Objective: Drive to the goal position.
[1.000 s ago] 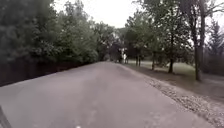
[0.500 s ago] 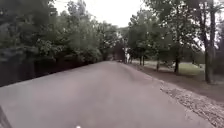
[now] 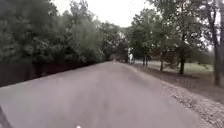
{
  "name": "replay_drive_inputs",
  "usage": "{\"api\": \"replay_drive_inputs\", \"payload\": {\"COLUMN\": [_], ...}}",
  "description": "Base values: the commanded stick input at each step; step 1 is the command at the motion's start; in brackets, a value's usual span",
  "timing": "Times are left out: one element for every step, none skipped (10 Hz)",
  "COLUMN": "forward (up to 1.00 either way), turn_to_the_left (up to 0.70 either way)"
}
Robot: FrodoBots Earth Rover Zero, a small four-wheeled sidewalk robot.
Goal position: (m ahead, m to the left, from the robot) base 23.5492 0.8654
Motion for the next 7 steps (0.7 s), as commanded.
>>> {"api": "replay_drive_inputs", "payload": {"forward": [1.00, 1.00, 1.00, 1.00, 1.00, 1.00, 1.00], "turn_to_the_left": [-0.14, -0.11, -0.08, -0.04, -0.01, 0.01, 0.01]}}
